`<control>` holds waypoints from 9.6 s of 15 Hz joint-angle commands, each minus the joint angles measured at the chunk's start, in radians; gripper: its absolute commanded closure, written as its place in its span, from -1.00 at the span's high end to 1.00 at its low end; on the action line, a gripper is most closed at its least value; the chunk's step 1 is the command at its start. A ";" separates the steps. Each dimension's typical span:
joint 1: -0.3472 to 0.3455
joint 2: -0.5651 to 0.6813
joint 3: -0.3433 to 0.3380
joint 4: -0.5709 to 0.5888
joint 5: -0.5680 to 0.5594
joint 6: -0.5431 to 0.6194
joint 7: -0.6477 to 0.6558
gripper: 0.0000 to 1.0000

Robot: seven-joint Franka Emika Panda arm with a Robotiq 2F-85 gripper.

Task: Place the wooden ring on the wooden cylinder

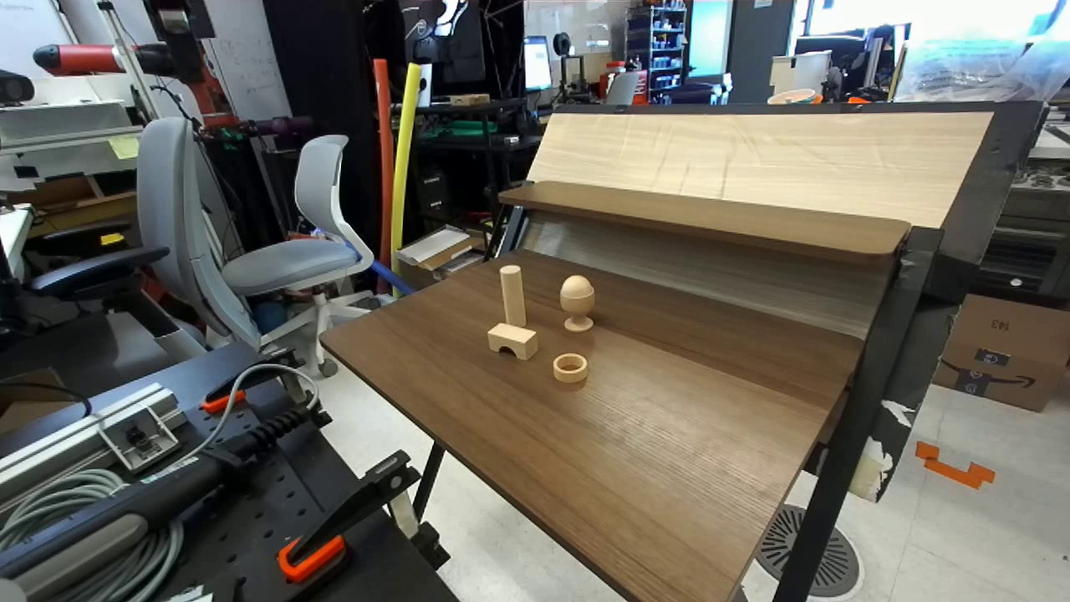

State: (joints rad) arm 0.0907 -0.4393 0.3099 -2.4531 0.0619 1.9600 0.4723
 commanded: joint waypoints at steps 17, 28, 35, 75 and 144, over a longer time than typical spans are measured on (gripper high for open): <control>-0.137 0.548 -0.310 0.160 0.014 0.523 0.266 1.00; -0.059 0.856 -0.478 0.340 -0.090 0.644 0.623 1.00; -0.031 0.978 -0.496 0.430 -0.061 0.625 0.728 1.00; -0.056 1.161 -0.475 0.556 0.033 0.607 0.733 1.00; 0.122 0.929 -0.438 0.428 -0.017 0.657 0.774 -0.60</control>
State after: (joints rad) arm 0.2080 0.4941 -0.1300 -2.0322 0.0618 2.6100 1.2198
